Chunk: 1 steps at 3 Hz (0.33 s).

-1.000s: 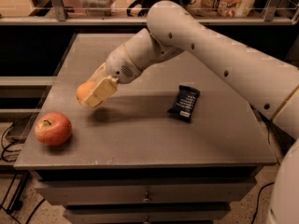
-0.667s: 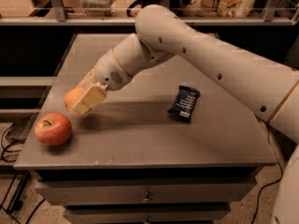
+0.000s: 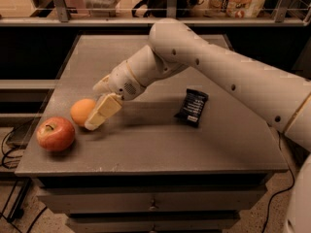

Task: Move orange near apple

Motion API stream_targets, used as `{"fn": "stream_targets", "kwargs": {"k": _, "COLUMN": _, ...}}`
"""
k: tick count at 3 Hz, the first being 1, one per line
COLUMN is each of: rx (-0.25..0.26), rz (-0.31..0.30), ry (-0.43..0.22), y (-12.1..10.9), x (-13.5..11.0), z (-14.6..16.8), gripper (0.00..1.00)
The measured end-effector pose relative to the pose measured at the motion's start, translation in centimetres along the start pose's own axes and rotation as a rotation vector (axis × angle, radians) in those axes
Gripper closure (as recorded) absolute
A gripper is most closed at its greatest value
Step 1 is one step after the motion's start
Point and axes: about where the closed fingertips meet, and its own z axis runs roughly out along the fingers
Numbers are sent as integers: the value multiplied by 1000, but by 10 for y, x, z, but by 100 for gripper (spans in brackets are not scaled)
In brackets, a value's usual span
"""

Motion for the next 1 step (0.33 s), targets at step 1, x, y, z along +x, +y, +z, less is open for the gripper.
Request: {"fn": "stream_targets", "kwargs": {"k": 1, "rx": -2, "rz": -4, "ry": -2, "y": -1, "x": 2, "z": 1, "gripper": 0}}
